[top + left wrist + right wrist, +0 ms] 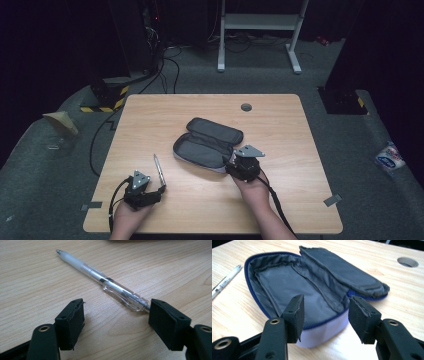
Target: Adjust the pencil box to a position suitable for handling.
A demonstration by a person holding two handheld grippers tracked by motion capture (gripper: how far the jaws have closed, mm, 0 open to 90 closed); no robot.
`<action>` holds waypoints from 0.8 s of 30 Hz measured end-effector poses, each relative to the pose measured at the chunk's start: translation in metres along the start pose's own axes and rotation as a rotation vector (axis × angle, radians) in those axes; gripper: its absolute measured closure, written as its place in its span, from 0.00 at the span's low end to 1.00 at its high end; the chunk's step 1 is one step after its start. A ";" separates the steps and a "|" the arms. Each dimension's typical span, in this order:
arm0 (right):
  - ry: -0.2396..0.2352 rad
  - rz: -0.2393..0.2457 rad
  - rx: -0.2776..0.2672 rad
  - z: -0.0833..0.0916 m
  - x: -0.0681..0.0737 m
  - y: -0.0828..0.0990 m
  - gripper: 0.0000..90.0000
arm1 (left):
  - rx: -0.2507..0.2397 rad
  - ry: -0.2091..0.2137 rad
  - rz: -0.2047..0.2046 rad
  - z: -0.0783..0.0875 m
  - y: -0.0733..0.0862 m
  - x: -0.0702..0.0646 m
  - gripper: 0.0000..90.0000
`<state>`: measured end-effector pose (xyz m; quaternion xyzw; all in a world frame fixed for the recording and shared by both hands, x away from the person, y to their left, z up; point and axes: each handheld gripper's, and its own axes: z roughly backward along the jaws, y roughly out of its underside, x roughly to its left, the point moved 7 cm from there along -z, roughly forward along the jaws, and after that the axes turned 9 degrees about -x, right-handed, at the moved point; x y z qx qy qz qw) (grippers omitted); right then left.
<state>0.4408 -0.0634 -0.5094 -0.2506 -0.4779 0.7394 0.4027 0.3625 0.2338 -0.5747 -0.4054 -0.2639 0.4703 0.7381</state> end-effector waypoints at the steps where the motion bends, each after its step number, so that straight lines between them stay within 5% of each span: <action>1: -0.001 0.007 -0.001 -0.001 0.000 -0.001 0.51 | 0.000 0.001 0.001 0.000 0.000 0.000 0.32; 9: 0.018 0.021 0.072 -0.014 0.000 0.013 0.51 | 0.000 0.001 0.000 0.000 0.000 0.000 0.32; 24: 0.054 0.012 0.089 -0.003 -0.021 0.023 0.51 | 0.001 0.002 -0.001 0.000 0.000 0.000 0.32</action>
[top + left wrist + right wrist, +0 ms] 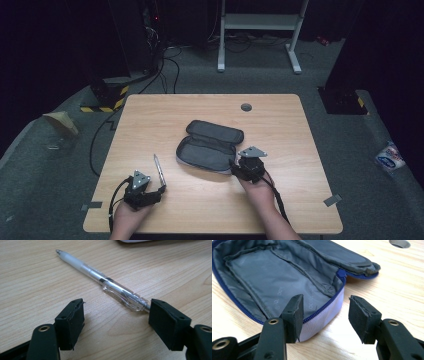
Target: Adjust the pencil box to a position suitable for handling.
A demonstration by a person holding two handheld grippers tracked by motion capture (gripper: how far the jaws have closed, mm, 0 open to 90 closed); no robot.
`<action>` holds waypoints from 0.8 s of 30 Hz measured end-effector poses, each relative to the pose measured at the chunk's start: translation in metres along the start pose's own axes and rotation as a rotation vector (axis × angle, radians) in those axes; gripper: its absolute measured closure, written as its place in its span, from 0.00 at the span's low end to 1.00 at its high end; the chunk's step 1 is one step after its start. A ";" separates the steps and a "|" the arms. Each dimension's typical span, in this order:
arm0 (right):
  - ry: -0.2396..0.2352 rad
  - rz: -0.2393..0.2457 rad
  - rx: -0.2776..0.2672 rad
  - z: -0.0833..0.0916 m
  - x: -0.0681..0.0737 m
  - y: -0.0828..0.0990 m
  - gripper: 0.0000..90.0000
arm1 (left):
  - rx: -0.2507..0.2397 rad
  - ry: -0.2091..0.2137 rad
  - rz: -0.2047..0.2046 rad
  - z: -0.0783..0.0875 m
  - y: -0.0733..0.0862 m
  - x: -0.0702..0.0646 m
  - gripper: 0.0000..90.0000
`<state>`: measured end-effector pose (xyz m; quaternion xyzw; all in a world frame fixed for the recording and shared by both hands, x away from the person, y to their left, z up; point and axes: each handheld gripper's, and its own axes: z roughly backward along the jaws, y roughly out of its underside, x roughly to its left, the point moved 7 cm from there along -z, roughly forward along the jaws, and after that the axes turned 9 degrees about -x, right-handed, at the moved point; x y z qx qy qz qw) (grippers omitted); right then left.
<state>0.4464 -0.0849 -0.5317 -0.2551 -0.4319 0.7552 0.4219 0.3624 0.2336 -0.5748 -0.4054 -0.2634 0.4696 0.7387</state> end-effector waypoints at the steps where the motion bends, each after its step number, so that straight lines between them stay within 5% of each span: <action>1: 0.003 -0.003 0.003 0.001 -0.002 0.001 0.51 | 0.000 0.000 0.000 0.000 0.000 0.000 0.32; 24: 0.017 -0.035 -0.024 0.034 -0.034 0.024 0.51 | 0.000 0.000 -0.001 0.000 0.000 0.000 0.32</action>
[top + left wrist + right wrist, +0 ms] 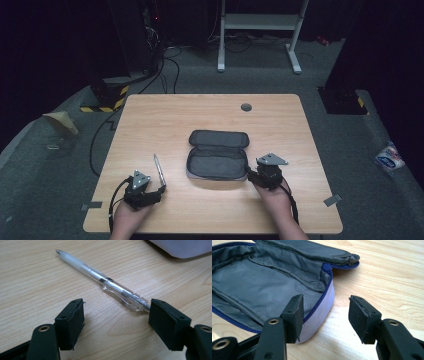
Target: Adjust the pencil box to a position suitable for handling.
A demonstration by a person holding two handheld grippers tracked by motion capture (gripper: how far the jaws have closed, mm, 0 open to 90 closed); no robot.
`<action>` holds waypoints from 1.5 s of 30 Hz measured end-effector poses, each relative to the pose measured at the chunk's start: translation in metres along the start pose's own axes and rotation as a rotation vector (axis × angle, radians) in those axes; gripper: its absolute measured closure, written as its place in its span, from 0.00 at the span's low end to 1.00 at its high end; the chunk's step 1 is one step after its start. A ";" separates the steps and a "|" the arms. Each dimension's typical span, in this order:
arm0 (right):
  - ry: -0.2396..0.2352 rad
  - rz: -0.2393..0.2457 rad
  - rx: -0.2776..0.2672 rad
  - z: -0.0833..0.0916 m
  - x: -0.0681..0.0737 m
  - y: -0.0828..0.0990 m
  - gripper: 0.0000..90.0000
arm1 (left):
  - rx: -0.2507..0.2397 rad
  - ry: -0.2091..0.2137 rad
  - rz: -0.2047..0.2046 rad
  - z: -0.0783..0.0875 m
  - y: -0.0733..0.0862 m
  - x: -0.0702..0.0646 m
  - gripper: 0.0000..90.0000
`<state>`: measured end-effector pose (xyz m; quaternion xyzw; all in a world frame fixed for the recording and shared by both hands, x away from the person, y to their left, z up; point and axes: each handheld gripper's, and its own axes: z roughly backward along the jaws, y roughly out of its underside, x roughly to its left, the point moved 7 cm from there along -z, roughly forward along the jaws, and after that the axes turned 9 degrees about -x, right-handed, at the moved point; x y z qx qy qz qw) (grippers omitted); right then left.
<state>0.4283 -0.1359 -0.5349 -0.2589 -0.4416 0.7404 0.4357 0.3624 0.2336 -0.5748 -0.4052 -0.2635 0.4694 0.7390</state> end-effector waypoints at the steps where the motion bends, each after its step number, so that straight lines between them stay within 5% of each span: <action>1: -0.011 -0.001 -0.006 0.002 -0.001 0.002 0.51 | 0.000 0.000 0.000 0.000 0.000 0.000 0.32; 18: -0.076 0.015 -0.013 0.016 0.004 0.013 0.77 | 0.000 0.000 0.000 0.000 0.000 0.000 0.32; 27: -0.083 0.025 -0.008 0.020 0.002 0.015 0.83 | 0.000 0.000 0.001 0.000 0.000 0.000 0.32; 38: -0.093 0.028 0.000 0.020 0.008 0.016 0.80 | -0.001 0.001 0.001 0.000 0.000 0.000 0.32; 45: -0.101 0.008 -0.059 0.029 0.010 0.004 0.67 | -0.001 0.002 0.000 0.000 0.000 0.000 0.32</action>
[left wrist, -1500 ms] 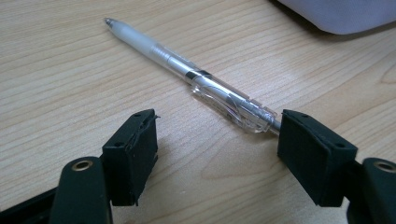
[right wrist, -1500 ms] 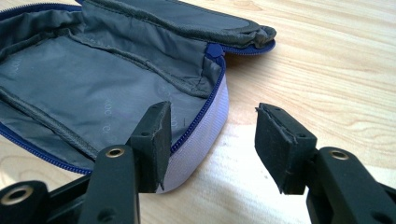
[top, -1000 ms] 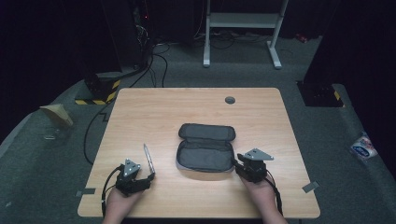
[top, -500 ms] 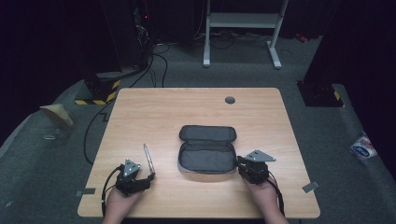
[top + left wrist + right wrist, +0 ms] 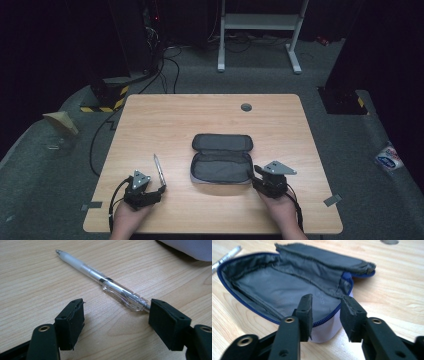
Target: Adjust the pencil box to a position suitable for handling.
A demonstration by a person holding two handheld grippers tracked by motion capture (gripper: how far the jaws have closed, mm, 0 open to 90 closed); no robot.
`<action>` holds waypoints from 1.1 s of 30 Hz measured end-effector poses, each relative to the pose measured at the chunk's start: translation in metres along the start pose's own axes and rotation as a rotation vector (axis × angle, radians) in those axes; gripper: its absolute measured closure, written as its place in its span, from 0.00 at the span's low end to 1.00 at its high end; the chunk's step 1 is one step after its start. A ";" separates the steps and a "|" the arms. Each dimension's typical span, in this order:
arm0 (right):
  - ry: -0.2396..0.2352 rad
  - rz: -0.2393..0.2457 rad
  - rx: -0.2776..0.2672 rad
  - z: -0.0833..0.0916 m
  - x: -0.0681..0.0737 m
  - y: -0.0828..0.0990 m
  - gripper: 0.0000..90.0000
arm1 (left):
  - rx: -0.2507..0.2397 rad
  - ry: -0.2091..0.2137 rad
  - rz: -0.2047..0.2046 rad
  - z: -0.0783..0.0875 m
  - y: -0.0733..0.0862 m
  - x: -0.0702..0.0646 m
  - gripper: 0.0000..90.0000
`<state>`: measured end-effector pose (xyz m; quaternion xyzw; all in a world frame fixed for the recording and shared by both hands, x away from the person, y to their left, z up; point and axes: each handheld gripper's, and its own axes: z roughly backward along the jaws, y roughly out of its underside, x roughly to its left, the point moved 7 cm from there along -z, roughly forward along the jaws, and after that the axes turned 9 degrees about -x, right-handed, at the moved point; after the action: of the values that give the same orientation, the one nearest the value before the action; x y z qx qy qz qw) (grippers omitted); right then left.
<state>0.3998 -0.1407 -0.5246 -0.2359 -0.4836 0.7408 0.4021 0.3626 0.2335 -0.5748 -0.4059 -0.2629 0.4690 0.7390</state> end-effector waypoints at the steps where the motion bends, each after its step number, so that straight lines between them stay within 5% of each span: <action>1: 0.002 0.000 -0.011 0.002 0.000 -0.003 0.65 | 0.000 0.000 0.000 0.000 0.000 0.000 0.32; 11: 0.067 -0.041 -0.055 0.025 -0.031 -0.003 0.58 | 0.001 -0.001 -0.001 0.000 0.000 0.000 0.32; 17: 0.140 -0.015 0.054 0.035 -0.054 0.039 0.50 | 0.003 -0.002 0.001 0.000 0.000 0.000 0.32; 25: 0.139 -0.018 0.160 0.021 -0.053 0.059 0.42 | 0.003 -0.002 0.001 0.001 0.000 -0.001 0.33; 33: 0.148 -0.026 0.164 0.019 -0.053 0.058 0.39 | 0.008 -0.012 -0.008 0.004 0.000 -0.002 0.38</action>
<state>0.3941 -0.2062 -0.5711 -0.2498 -0.3935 0.7531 0.4642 0.3588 0.2334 -0.5731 -0.3993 -0.2670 0.4696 0.7408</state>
